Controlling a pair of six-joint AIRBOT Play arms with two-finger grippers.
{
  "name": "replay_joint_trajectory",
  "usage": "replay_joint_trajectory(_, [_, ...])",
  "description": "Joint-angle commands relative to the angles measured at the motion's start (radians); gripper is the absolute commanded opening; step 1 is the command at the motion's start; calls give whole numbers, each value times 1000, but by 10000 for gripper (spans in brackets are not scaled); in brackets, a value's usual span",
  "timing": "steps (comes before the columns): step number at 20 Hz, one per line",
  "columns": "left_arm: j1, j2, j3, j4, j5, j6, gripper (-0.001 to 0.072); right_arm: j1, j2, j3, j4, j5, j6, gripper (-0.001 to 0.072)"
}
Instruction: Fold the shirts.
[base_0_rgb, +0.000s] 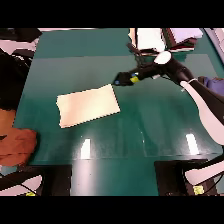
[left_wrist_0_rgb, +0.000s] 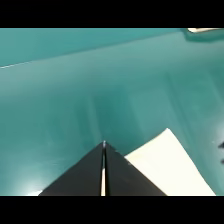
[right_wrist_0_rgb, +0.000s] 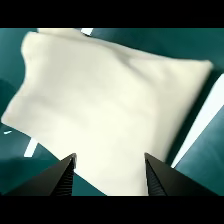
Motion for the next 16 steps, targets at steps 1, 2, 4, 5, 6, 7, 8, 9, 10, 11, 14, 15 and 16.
replay_joint_trajectory(1, [-26,-23,-1,-3,0,1,22,-97,-50,-102,11,38,17,507])
replay_joint_trajectory(2, [-25,-25,-1,0,-1,1,22,-90,-80,-105,24,35,17,507])
replay_joint_trajectory(4, [-25,-26,-1,0,0,1,22,-60,-135,-104,91,23,17,507])
replay_joint_trajectory(5, [-25,-26,-1,0,0,1,22,-37,-164,-103,131,12,16,507])
replay_joint_trajectory(6, [-25,-26,-1,0,0,2,22,-13,-192,-102,165,0,16,507])
replay_joint_trajectory(7, [-25,-26,-1,0,0,1,22,11,-214,-99,182,-12,15,507])
replay_joint_trajectory(8, [-25,-26,-1,0,0,1,22,37,-243,-76,194,-9,15,507])
replay_joint_trajectory(9, [-25,-26,-1,0,0,1,23,62,-272,-38,196,5,16,507])
replay_joint_trajectory(10, [-25,-26,-1,0,-2,1,23,89,-299,6,196,8,16,506])
replay_joint_trajectory(11, [-25,-26,-1,0,-3,1,22,112,-321,48,195,3,17,503])
replay_joint_trajectory(14, [-25,-26,-1,-3,-8,1,22,166,-370,171,180,-42,15,188])
replay_joint_trajectory(15, [-25,-26,-1,-2,-8,1,22,173,-370,200,163,-66,14,13])
replay_joint_trajectory(16, [-26,-26,-1,-3,-5,0,22,178,-368,235,137,-83,14,18])
